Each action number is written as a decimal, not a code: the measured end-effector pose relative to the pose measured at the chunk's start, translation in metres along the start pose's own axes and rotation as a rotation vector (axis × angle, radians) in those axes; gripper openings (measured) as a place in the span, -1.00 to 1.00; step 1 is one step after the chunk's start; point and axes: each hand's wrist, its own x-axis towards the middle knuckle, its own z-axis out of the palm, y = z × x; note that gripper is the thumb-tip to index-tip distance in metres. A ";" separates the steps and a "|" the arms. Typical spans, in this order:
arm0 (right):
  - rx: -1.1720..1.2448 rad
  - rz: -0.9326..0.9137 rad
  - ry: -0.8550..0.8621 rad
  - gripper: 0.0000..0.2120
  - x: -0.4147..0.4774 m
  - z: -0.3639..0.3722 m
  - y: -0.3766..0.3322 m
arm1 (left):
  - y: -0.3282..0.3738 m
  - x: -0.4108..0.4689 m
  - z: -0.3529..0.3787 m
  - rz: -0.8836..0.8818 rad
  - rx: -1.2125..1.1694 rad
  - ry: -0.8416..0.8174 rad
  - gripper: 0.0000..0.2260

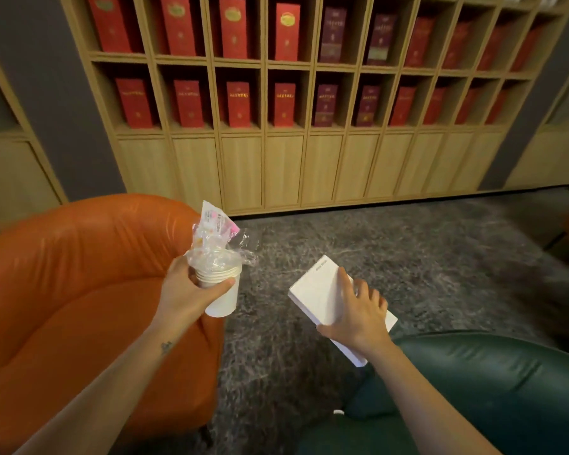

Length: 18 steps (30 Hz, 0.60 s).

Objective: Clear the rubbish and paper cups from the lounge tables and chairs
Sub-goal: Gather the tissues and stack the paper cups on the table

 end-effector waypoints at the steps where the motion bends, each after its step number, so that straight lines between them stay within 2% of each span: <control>1: -0.003 0.014 0.002 0.08 0.023 0.001 -0.007 | -0.003 0.025 0.001 0.010 0.001 -0.005 -0.40; 6: -0.030 0.055 0.034 0.08 0.123 0.005 -0.031 | -0.010 0.135 0.018 0.037 -0.035 -0.068 -0.44; 9: -0.043 0.076 0.044 0.07 0.171 0.005 -0.029 | -0.013 0.184 0.044 0.028 -0.103 -0.122 -0.35; 11: -0.040 0.092 0.053 0.06 0.197 0.006 -0.022 | -0.014 0.212 0.067 0.008 -0.156 -0.152 -0.30; 18: 0.004 0.205 0.084 0.05 0.283 0.005 0.042 | -0.008 0.302 0.182 0.021 -0.166 -0.296 -0.32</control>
